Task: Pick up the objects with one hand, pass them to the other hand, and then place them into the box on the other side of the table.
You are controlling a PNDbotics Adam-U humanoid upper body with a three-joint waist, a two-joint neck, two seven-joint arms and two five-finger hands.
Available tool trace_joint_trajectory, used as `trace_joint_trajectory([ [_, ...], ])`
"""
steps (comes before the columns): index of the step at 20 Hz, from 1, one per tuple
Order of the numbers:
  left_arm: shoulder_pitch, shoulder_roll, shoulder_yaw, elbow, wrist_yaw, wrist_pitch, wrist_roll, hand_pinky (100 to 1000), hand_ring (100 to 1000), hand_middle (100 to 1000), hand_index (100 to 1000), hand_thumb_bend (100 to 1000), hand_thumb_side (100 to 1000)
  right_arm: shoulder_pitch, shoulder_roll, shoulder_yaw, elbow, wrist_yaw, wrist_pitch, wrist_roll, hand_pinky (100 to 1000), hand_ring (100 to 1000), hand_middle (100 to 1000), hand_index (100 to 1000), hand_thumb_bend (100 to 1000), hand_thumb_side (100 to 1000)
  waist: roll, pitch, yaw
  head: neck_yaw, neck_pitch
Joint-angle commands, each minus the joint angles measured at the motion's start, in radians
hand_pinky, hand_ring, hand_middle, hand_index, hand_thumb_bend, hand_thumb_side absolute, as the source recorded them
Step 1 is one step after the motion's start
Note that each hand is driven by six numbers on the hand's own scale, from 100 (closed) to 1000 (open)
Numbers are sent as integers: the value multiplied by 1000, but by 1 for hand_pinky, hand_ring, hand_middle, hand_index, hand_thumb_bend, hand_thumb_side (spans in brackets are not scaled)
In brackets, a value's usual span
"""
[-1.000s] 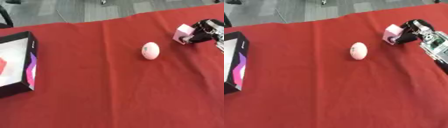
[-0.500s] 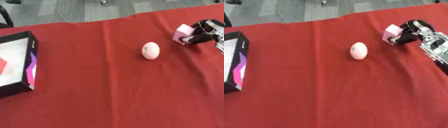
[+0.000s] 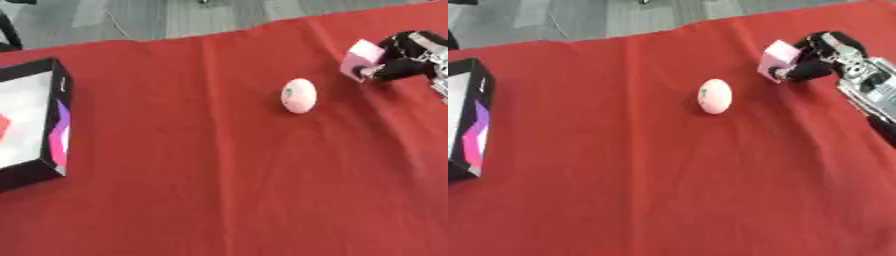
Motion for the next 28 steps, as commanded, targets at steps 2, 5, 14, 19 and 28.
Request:
trace_joint_trajectory([
  [2, 2, 46, 17, -8, 0, 4, 8, 812, 784, 709, 762, 100, 683, -16, -40, -18, -113, -22, -58, -11, 658, 701, 420, 522, 100, 100, 6, -64, -12, 18, 26],
  [5, 7, 56, 23, -1, 0, 8, 15, 811, 784, 710, 762, 100, 674, 2, -41, -20, -193, -28, -100, -48, 658, 701, 424, 526, 100, 100, 7, -81, -23, 28, 37],
  [14, 18, 71, 44, 9, 5, 12, 35, 810, 784, 709, 761, 100, 662, 27, -22, -13, -382, -22, -84, -104, 654, 698, 430, 533, 100, 100, 8, -119, -40, 49, 53],
  [19, 10, 86, 70, 16, 22, 17, 63, 810, 782, 707, 760, 100, 653, 8, 42, 13, -384, 21, -103, -88, 649, 695, 433, 536, 100, 100, 6, -138, -47, 61, 67],
  [28, -36, 126, 73, 20, 40, 14, 72, 808, 779, 705, 759, 100, 622, -25, 160, 79, -384, 129, -147, -63, 644, 684, 439, 542, 100, 100, 3, -171, -63, 72, 88],
])
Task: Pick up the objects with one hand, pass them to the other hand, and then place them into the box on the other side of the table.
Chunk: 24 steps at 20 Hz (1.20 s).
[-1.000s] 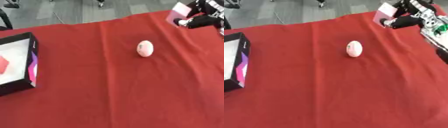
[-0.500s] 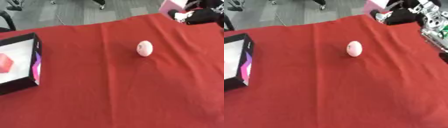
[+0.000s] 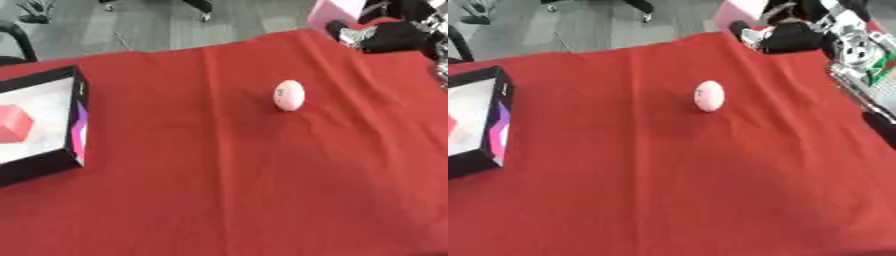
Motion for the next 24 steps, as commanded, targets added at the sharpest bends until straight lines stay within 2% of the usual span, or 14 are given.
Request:
trace_joint_trajectory([
  [1, -31, 46, 10, -12, 5, -4, -1, 808, 779, 705, 759, 100, 618, -19, 17, 16, -15, 43, -12, 5, 644, 684, 440, 542, 100, 100, 3, -33, -2, 6, 3],
  [8, -53, 54, -1, -27, 9, -10, -22, 806, 776, 703, 759, 100, 608, -39, 79, 68, -15, 123, -13, 20, 647, 686, 443, 545, 100, 100, 4, -44, -7, 17, -10],
  [14, -91, 68, -23, -47, 12, -17, -59, 805, 774, 702, 759, 100, 578, -63, 117, 108, -15, 174, -6, 36, 649, 687, 445, 547, 100, 100, 5, -51, -5, 22, -4],
  [24, -198, 115, -129, -94, -11, -37, -206, 804, 777, 714, 773, 100, 522, -105, 164, 170, -15, 248, 14, 67, 653, 690, 449, 551, 100, 100, 11, -63, -1, 19, 9],
])
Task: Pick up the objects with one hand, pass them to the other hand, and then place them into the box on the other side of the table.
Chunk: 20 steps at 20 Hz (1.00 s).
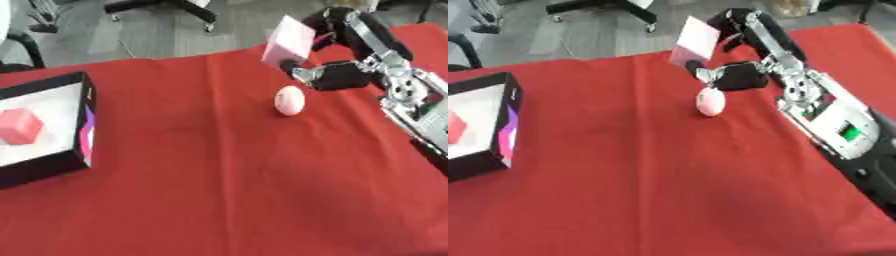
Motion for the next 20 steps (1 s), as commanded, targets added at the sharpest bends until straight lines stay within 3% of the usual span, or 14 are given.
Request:
trace_joint_trajectory([
  [1, -44, 48, -34, -23, -18, -1, -49, 804, 777, 716, 775, 100, 521, -26, 0, 12, -15, 21, 9, 7, 653, 690, 449, 551, 100, 100, 12, -34, 3, -2, 7],
  [10, -109, 39, -113, -20, -54, 4, -184, 805, 780, 724, 783, 121, 522, -54, 36, 53, -15, 59, 37, 17, 654, 691, 450, 552, 100, 100, 17, -41, 8, -9, 15],
  [11, -116, 36, -125, -20, -58, 3, -200, 806, 781, 725, 785, 199, 504, -57, 40, 56, -15, 64, 40, 17, 655, 692, 451, 553, 100, 100, 17, -41, 8, -10, 15],
  [12, -122, 32, -134, -20, -62, 2, -216, 805, 781, 726, 786, 123, 530, -59, 43, 60, -15, 68, 43, 17, 655, 692, 451, 553, 100, 100, 18, -41, 9, -12, 15],
  [20, -178, -4, -207, -14, -105, 4, -344, 807, 786, 737, 808, 155, 532, -75, 71, 90, -15, 97, 59, 27, 655, 693, 451, 554, 100, 100, 23, -44, 13, -15, 15],
])
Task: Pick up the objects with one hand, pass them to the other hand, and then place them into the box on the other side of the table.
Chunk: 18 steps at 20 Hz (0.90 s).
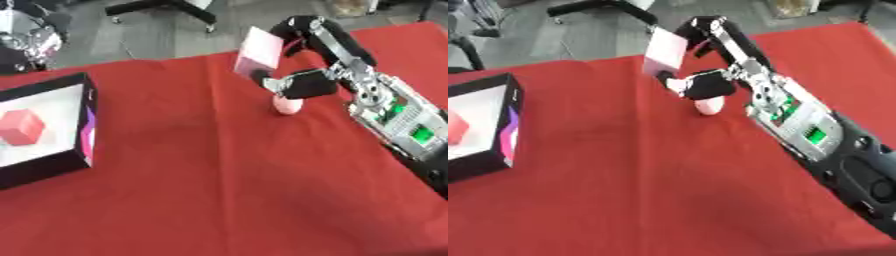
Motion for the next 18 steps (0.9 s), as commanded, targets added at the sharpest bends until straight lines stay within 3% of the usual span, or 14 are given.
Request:
trace_joint_trajectory([
  [1, -36, -4, -15, 1, -29, -1, -52, 807, 787, 739, 812, 160, 531, -22, -3, 2, -15, 13, 5, 2, 655, 693, 451, 554, 100, 100, 11, -30, 3, -1, 6],
  [8, -84, -61, -64, 27, -94, -8, -142, 809, 796, 763, 854, 233, 471, -40, 21, 25, -15, 15, 10, -13, 653, 694, 452, 555, 100, 100, 14, -34, 3, 3, 6],
  [18, -116, -120, -116, 78, -188, -46, -162, 818, 810, 778, 862, 337, 367, -53, 36, 56, -15, 36, 17, -13, 650, 691, 451, 553, 100, 100, 18, -36, 5, 4, 6],
])
